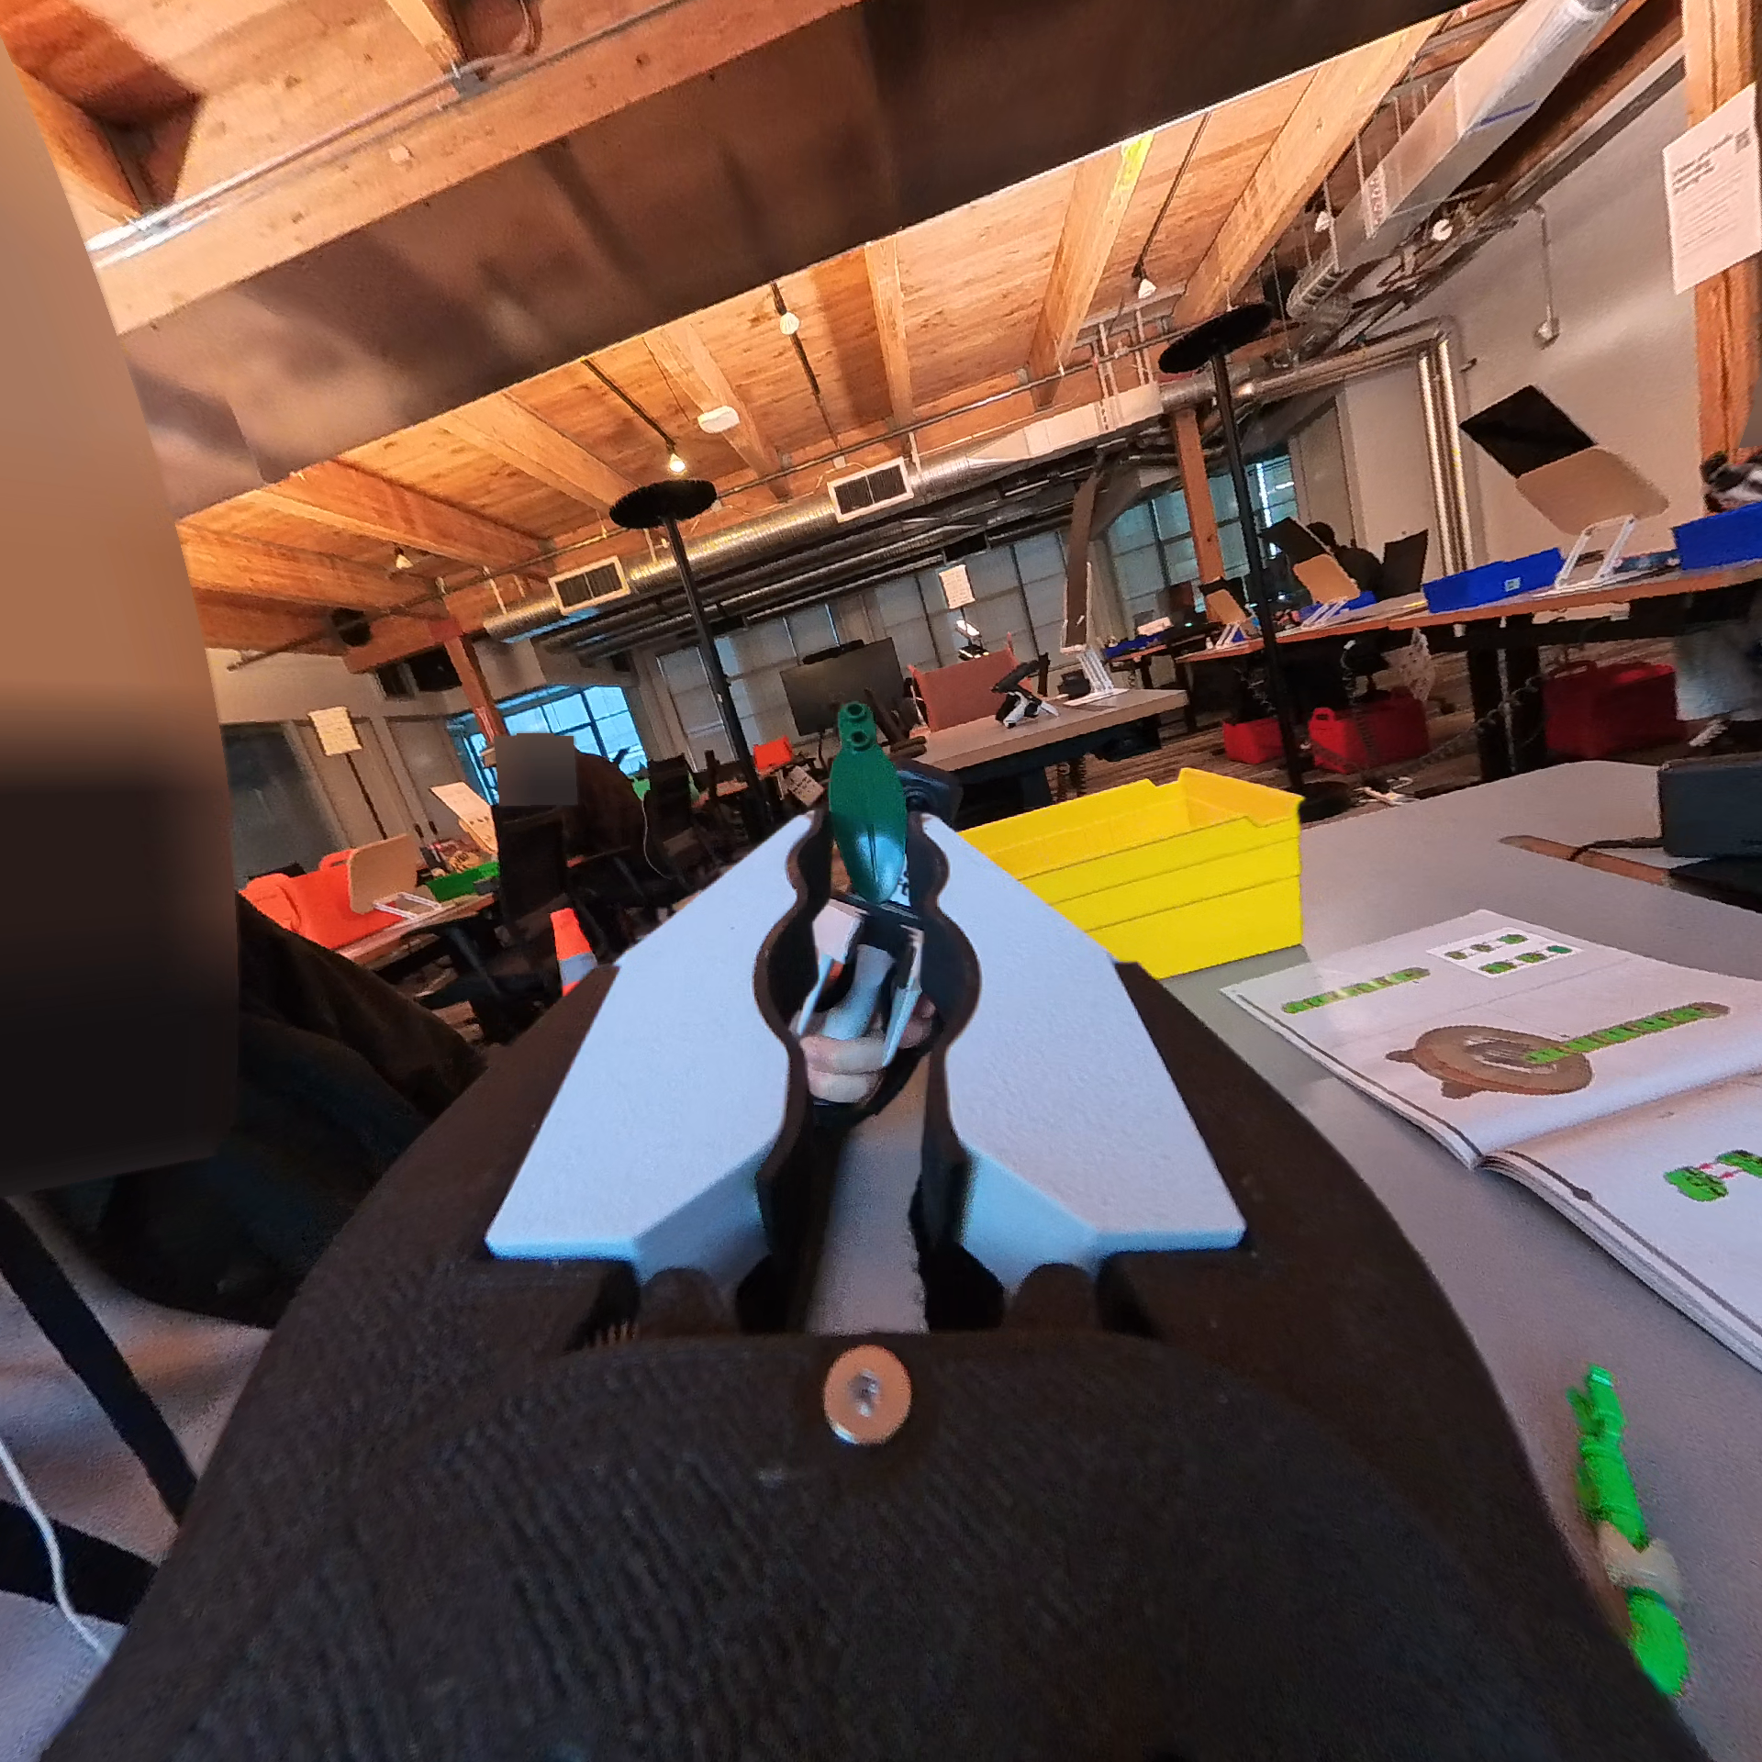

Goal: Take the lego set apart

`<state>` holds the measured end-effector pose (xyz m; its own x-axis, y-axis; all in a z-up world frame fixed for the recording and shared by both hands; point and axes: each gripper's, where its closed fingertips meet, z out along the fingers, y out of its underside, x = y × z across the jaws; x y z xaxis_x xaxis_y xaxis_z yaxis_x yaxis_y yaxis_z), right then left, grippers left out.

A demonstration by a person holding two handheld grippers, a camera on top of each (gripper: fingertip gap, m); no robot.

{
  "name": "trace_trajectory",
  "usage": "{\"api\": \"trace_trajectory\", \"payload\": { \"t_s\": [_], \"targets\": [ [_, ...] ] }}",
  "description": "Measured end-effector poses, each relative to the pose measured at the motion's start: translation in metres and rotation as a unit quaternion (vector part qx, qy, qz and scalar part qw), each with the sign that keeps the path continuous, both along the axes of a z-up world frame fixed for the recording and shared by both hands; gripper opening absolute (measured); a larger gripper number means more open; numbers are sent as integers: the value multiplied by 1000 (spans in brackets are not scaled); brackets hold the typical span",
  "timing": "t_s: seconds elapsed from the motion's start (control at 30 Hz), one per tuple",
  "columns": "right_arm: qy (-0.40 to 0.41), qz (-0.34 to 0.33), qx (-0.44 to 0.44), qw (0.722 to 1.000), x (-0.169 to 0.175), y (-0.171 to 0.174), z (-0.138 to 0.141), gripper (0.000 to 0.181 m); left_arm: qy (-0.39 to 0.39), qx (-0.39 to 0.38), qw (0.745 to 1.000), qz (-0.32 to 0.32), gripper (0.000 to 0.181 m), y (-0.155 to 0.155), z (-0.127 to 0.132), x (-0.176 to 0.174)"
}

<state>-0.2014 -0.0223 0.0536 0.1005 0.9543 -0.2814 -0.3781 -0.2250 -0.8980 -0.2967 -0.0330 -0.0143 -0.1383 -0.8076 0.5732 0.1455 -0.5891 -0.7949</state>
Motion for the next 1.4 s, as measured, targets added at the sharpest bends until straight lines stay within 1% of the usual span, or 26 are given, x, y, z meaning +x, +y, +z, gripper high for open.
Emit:
{"api": "trace_trajectory", "payload": {
  "t_s": [0.07, 0.27, 0.57, 0.97, 1.4],
  "targets": [
    [-7, -2, 2, 1000, -2, 0, -1, 13, 2, 1, 1000, 0, 18, 0, -1, 0],
    [-62, -19, 11, 998, -12, 2, -16, 13, 5, 1, 1000, -3, 18, -1, -2, 1],
    [-88, -12, 8, 996, -21, 2, -26, 13, 10, 9, 1000, 1, 17, -1, -2, 1],
    [-153, -26, 52, 986, -33, -3, -41, 13, 16, 13, 1000, 1, 17, -1, -3, 2],
    [-163, -26, 59, 985, -36, -5, -43, 13, 20, 17, 1000, 1, 17, -2, -4, 3]
  ]
}}
